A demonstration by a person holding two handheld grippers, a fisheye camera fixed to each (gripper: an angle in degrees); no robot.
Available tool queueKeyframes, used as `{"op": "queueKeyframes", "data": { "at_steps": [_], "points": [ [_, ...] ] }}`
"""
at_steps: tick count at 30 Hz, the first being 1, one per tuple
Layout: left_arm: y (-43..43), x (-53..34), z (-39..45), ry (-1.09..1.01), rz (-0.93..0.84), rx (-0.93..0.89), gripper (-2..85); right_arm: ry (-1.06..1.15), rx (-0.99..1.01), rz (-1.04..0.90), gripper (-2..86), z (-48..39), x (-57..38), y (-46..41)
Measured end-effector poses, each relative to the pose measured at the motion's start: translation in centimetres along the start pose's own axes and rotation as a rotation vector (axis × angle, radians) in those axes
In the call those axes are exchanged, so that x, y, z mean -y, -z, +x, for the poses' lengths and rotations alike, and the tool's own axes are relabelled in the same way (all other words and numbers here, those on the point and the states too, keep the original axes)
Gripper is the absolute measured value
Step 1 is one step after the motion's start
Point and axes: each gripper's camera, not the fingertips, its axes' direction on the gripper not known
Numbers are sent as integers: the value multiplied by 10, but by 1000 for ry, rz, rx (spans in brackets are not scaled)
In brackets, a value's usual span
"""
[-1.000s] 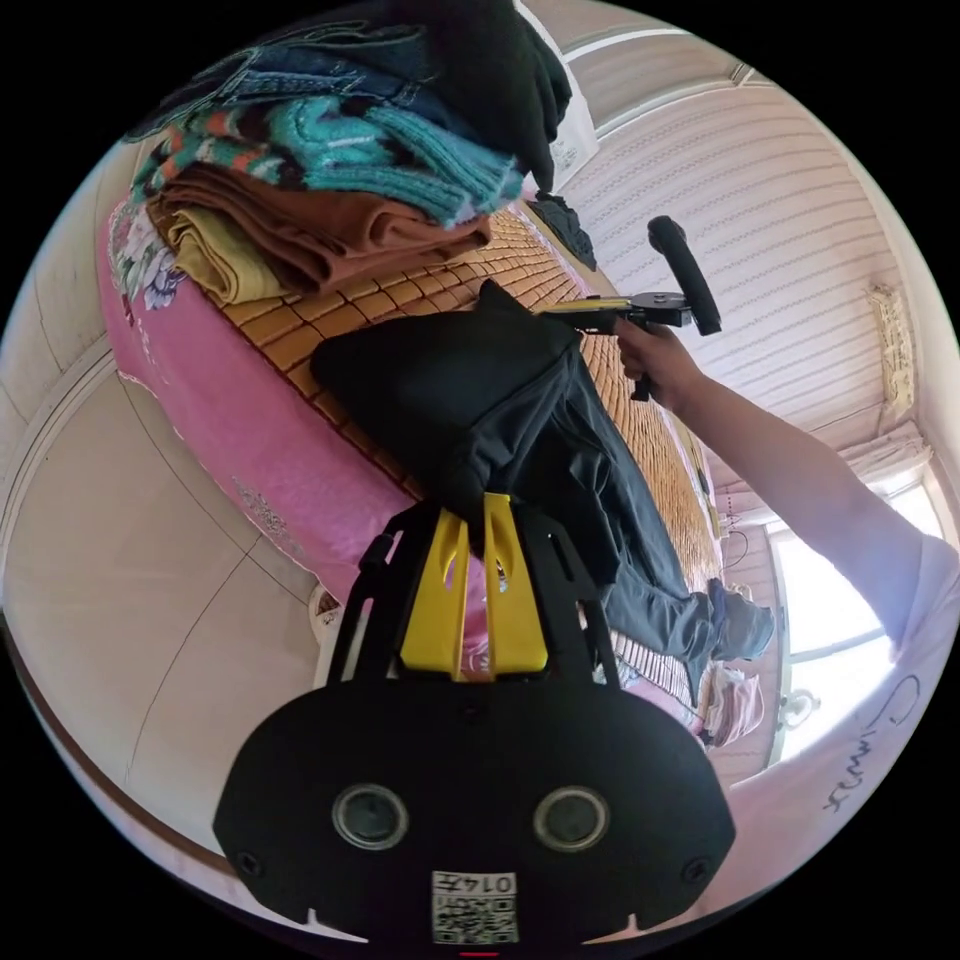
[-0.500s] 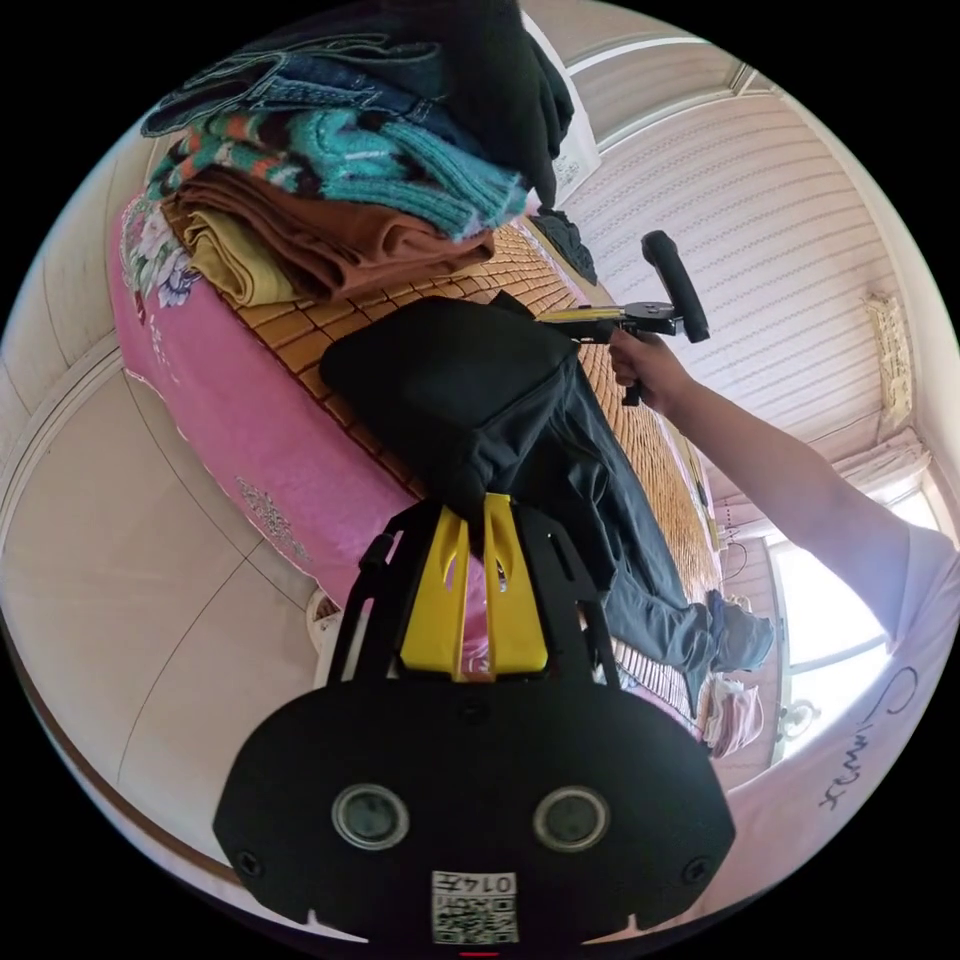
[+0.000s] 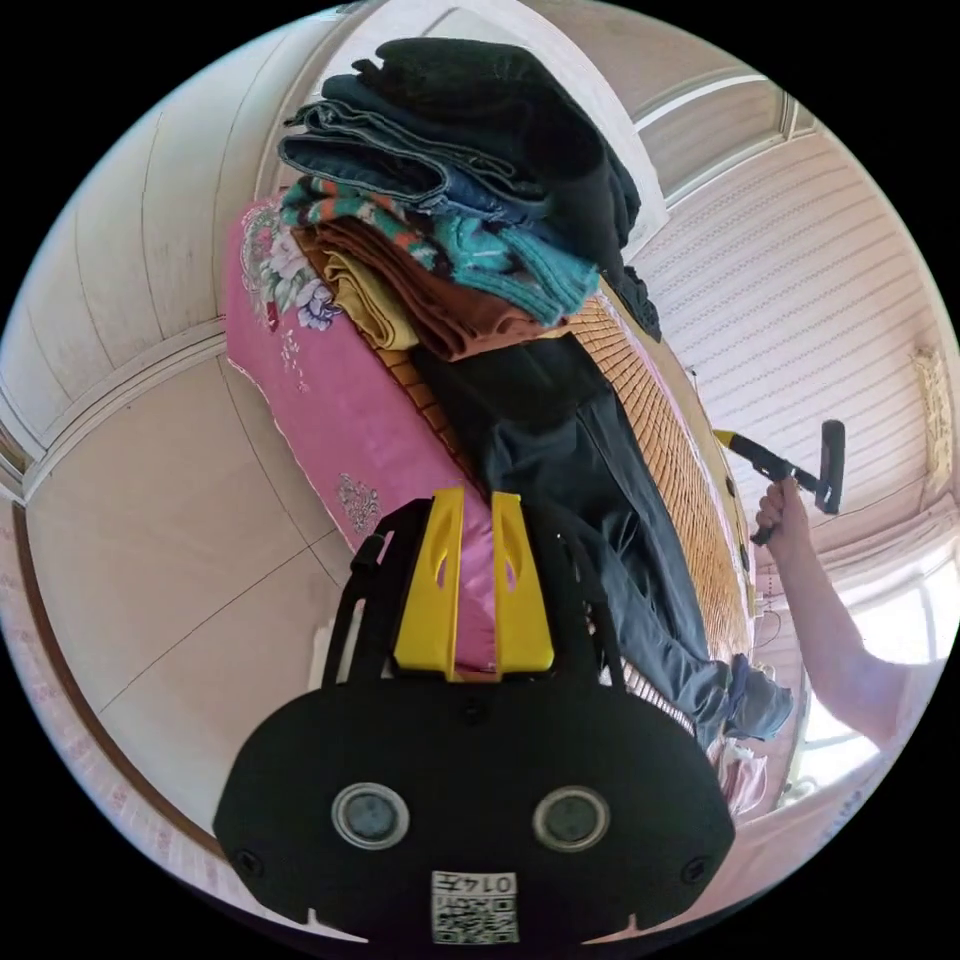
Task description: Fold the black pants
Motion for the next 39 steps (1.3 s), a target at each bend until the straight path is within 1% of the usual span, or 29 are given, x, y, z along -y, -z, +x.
{"op": "queueKeyframes", "data": {
  "at_steps": [1,2,4,5,7,8,9,10,12,13,15,19,23,25,26,28,29,30,31,32,34,36,38,39],
  "points": [
    [3,-6,3,-14,1,-12,49,-54,-34,-6,73,3,-46,34],
    [9,-18,12,-56,-2,-35,47,-91,-52,-16,70,5,-71,50],
    [14,-35,30,-147,-26,-60,44,-276,-129,-67,66,10,-174,113],
    [14,-46,46,-217,-45,-72,43,-324,-144,-86,66,10,-199,128],
    [11,-60,72,-330,-80,-102,44,-528,-238,-155,66,5,-296,182],
    [5,-70,93,-418,-114,-129,46,-584,-263,-166,66,3,-320,195],
    [-4,-79,116,-504,-153,-150,49,-694,-291,-178,67,-1,-362,220],
    [-10,-84,128,-545,-168,-158,50,-799,-302,-174,69,-5,-400,243],
    [-36,-106,177,-690,-238,-203,58,-917,-309,-137,71,-11,-441,272],
    [-44,-112,189,-721,-263,-221,60,-964,-313,-104,72,-14,-458,289],
    [-79,-137,236,-832,-339,-278,68,-997,-304,-57,77,-12,-470,308],
    [-138,-175,298,-968,-437,-265,78,-993,-304,10,101,16,-459,340],
    [-195,-209,348,-1051,-484,-204,82,-1031,-304,6,143,54,-441,356],
    [-220,-220,361,-1063,-522,-173,82,-1123,-250,-37,145,79,-440,360],
    [-237,-227,367,-1069,-546,-140,81,-1135,-224,-40,130,83,-441,361],
    [-260,-240,373,-1119,-578,-59,73,-1164,-169,-41,52,88,-446,374],
    [-274,-247,376,-1155,-603,6,64,-1164,-162,-24,28,86,-448,381],
    [-277,-250,378,-1184,-572,-4,50,-1142,-159,45,19,78,-450,403],
    [-279,-251,379,-1195,-579,-12,44,-1086,-169,153,13,62,-453,433],
    [-283,-251,380,-1198,-591,-29,17,-1058,-176,201,11,53,-455,448],
    [-284,-249,380,-1193,-608,-81,-1,-945,-201,361,5,3,-470,511],
    [-270,-248,382,-1236,-607,-186,-5,-897,-208,410,3,-37,-489,547],
    [-263,-247,380,-1245,-657,-260,-1,-930,-178,350,1,-66,-513,562],
    [-262,-246,378,-1238,-707,-298,7,-996,-125,268,1,-75,-532,561]
  ]
}}
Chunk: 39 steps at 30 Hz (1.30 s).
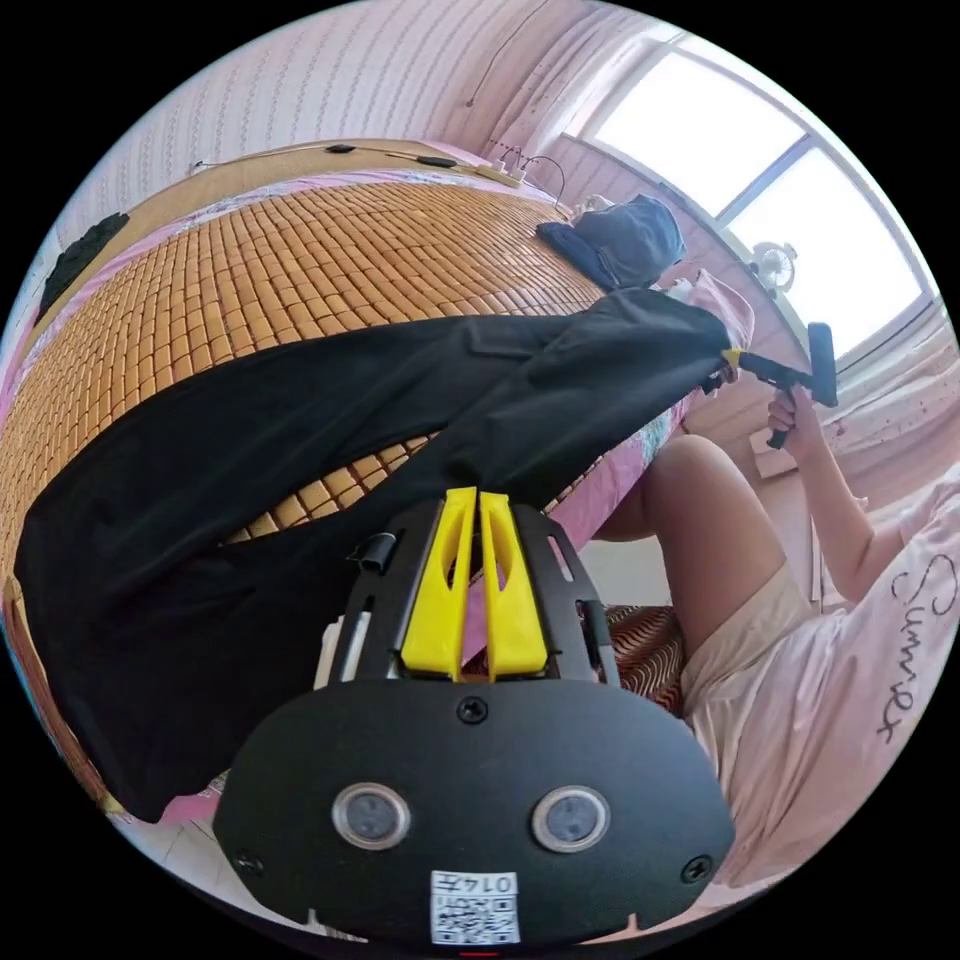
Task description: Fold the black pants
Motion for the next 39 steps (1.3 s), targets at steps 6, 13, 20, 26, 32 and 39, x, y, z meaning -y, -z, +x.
{"op": "queueKeyframes", "data": {
  "at_steps": [6,13,20,26,32,39],
  "points": [
    [10,3,-28,37,-6,124,50,-139,-181,-92,15,18,-6,19],
    [1,32,-108,268,84,339,47,-92,-310,-87,88,12,105,-30],
    [-30,56,-144,246,14,368,50,-212,-85,-47,21,38,136,-7],
    [-32,61,-151,220,13,375,48,-209,-65,122,30,37,185,50],
    [-14,67,-167,257,102,392,47,-106,-253,-22,51,9,204,20],
    [-32,84,-203,325,98,458,43,-35,-337,-182,6,-5,176,-25]
  ]
}}
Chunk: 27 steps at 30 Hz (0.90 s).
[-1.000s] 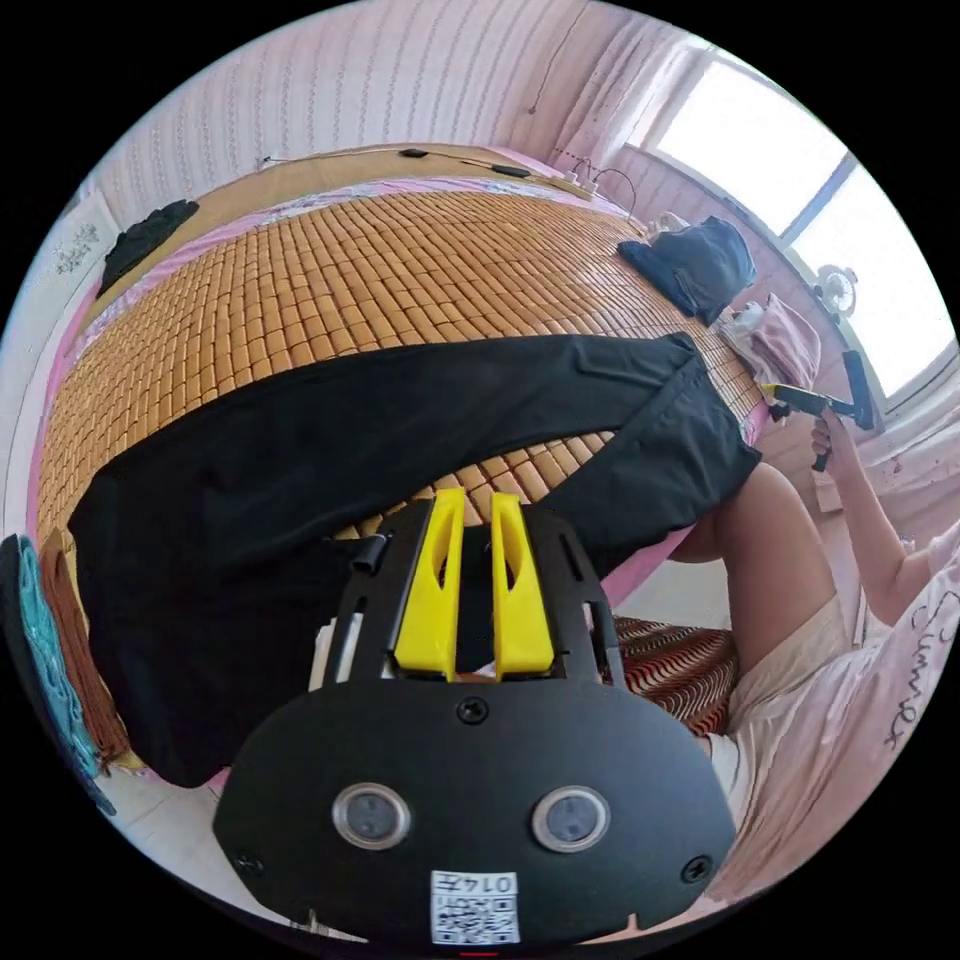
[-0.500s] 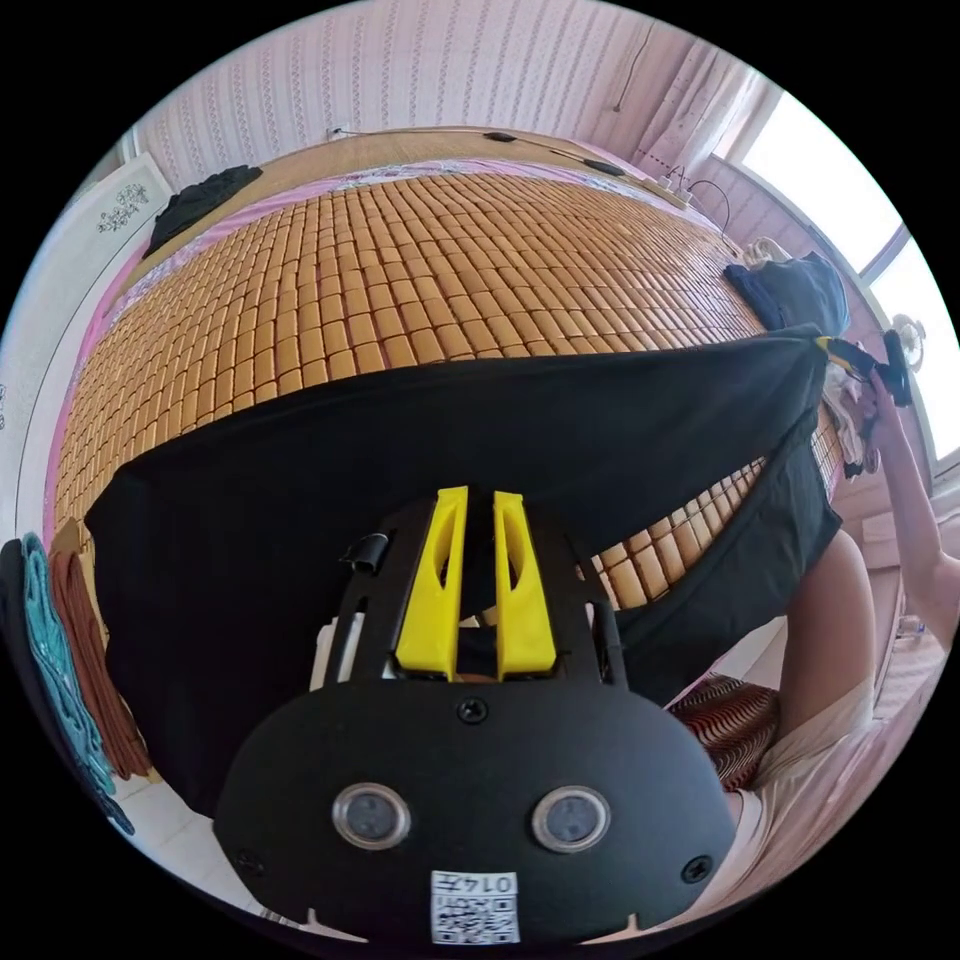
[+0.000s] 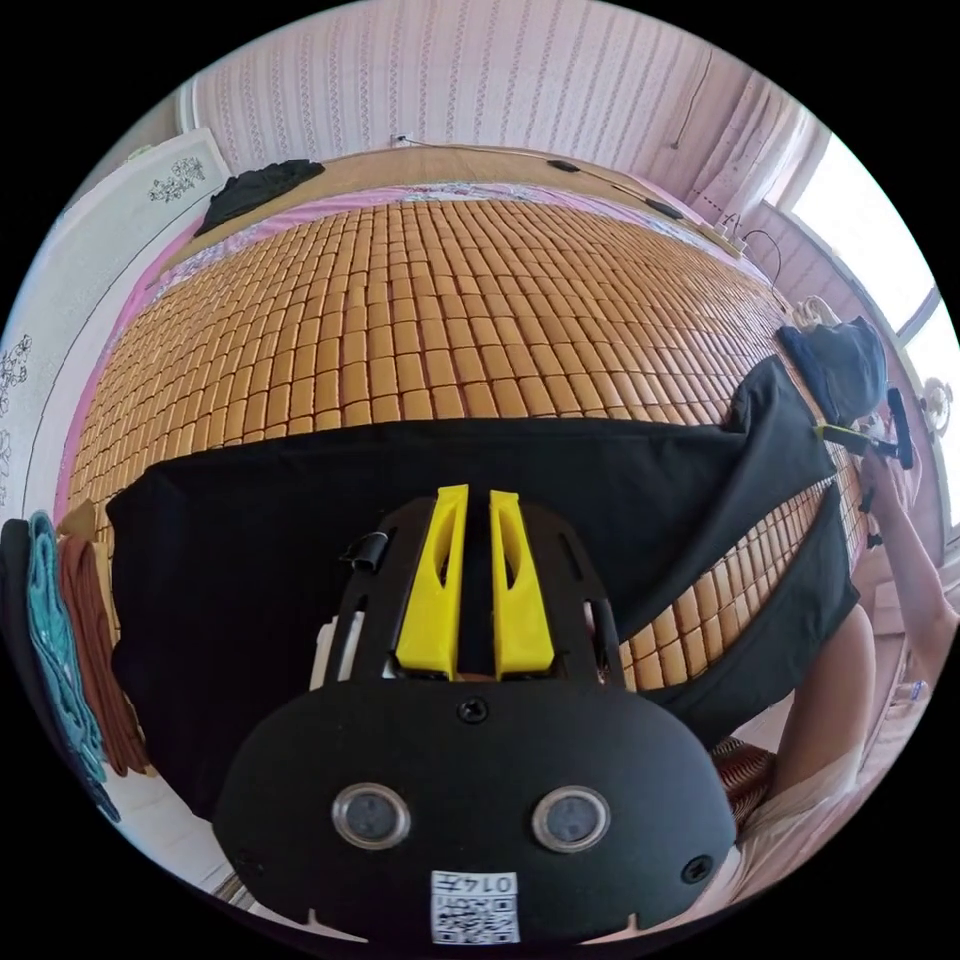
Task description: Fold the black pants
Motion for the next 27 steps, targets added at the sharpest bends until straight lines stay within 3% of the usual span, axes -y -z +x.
{"op": "queueKeyframes", "data": {
  "at_steps": [4,10,17,22,27],
  "points": [
    [-6,11,3,-14,-10,15,15,36,-141,-10,-5,2,-19,6],
    [-14,27,3,-17,10,103,-8,-38,-73,24,-9,16,-32,14],
    [-18,42,-26,111,3,-16,11,-26,-86,29,-6,13,-41,25],
    [27,5,4,-109,54,-60,46,4,46,85,35,0,-93,67],
    [52,-79,62,-291,-43,-261,52,27,148,-1,81,-21,-143,64]
  ]
}}
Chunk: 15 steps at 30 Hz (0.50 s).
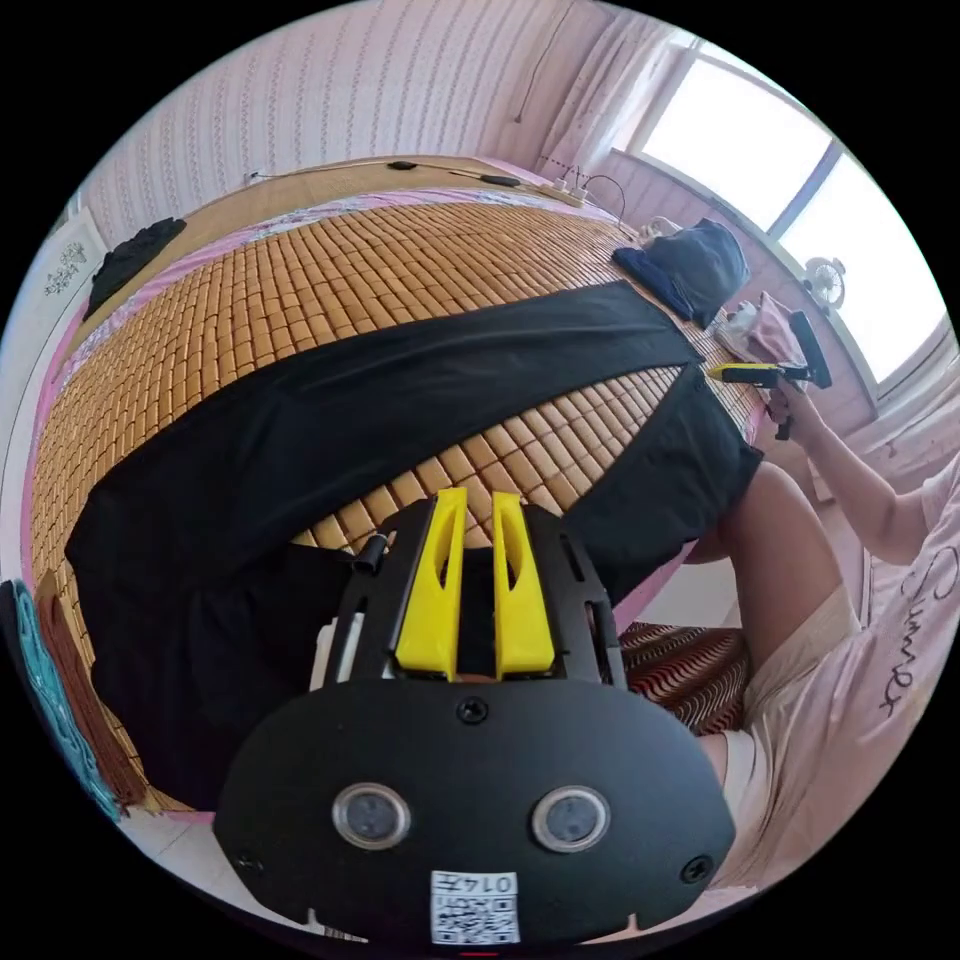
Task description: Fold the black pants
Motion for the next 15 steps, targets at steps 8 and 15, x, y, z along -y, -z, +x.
{"op": "queueKeyframes", "data": {
  "at_steps": [8,15],
  "points": [
    [-7,-46,37,24,-28,-35,67,-38,-19,67,15,-1,-34,13],
    [33,-53,32,-69,14,93,75,-43,64,344,6,-10,-102,139]
  ]
}}
